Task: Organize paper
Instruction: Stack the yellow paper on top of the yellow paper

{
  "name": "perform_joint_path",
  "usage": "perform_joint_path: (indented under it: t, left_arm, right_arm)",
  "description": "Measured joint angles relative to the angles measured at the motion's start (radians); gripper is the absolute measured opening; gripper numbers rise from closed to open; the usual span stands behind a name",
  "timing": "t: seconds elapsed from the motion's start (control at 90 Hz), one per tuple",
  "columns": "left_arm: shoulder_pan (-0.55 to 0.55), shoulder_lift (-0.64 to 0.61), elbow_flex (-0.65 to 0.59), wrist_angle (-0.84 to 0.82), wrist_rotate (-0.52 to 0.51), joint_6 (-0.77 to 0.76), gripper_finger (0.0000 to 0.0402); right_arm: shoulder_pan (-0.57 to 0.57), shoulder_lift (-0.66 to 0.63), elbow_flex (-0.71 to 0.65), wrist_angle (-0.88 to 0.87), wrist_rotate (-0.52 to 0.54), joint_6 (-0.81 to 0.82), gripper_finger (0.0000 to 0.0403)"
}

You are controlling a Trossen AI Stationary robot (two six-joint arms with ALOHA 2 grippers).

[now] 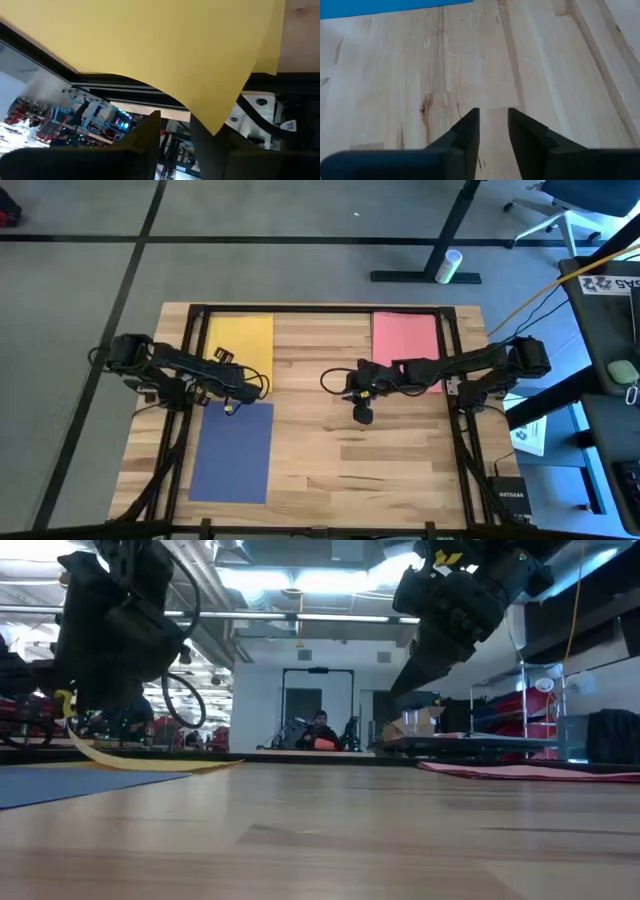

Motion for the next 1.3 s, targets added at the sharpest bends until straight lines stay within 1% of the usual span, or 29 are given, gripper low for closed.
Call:
perform_joint_path:
  t: [0.122,0.4,0.544,0.6,0.667,0.767,0.8,0.833,0.933,0.989,1.022,1.078,1.133,1.167,1.222,1.3]
  left_arm:
    - [0.000,0.000,0.000,0.002,-0.012,0.000,0.0114]
    - [0.001,0.000,0.000,0.011,-0.044,0.002,0.0156]
    - [0.027,0.000,0.000,0.024,-0.055,0.004,0.0162]
    - [0.039,0.000,0.000,0.028,-0.056,0.006,0.0151]
    - [0.048,0.000,0.000,0.063,-0.056,0.016,0.0121]
    - [0.056,0.000,0.002,0.169,-0.056,0.024,0.0043]
    - [0.057,0.000,0.006,0.198,-0.056,0.022,0.0023]
    - [0.057,0.000,0.014,0.227,-0.056,0.014,0.0013]
    - [0.055,0.000,0.046,0.311,-0.052,-0.003,0.0004]
    - [0.053,0.000,0.071,0.366,-0.023,-0.030,0.0002]
    - [0.056,0.000,0.087,0.406,0.019,-0.061,0.0002]
    - [0.066,0.000,0.115,0.475,0.138,-0.121,0.0001]
    - [0.078,0.000,0.132,0.555,0.273,-0.194,0.0000]
    - [0.083,0.000,0.137,0.613,0.330,-0.243,0.0000]
    - [0.081,0.000,0.139,0.706,0.372,-0.301,0.0000]
    - [0.077,0.013,0.140,0.805,0.373,-0.325,0.0000]
  right_arm:
    - [0.000,0.000,0.000,0.000,0.000,0.001,0.0110]
    - [0.000,0.000,0.000,-0.001,0.001,0.001,0.0111]
    - [0.000,0.000,0.000,0.000,0.002,-0.006,0.0111]
    - [0.000,0.000,0.000,0.000,0.011,-0.011,0.0111]
    - [0.000,0.000,0.000,-0.002,0.023,-0.011,0.0111]
    - [0.000,0.000,0.000,-0.003,0.024,-0.013,0.0110]
    - [0.000,0.000,0.000,-0.003,0.024,-0.013,0.0107]
    - [0.000,0.000,0.000,-0.003,0.024,-0.013,0.0101]
    - [0.000,0.000,0.001,-0.003,0.024,-0.014,0.0067]
    - [0.000,0.000,0.001,-0.005,0.024,-0.022,0.0041]
    - [0.000,0.000,0.001,-0.011,0.024,-0.029,0.0023]
    - [0.000,0.000,0.001,-0.021,0.024,-0.036,0.0008]
    - [0.000,0.000,0.001,-0.033,0.024,-0.035,0.0009]
    - [0.000,0.000,0.001,-0.037,0.024,-0.034,0.0011]
    - [0.000,0.000,0.001,-0.042,0.024,-0.032,0.0009]
    - [0.000,0.000,0.001,-0.041,0.024,-0.033,0.0003]
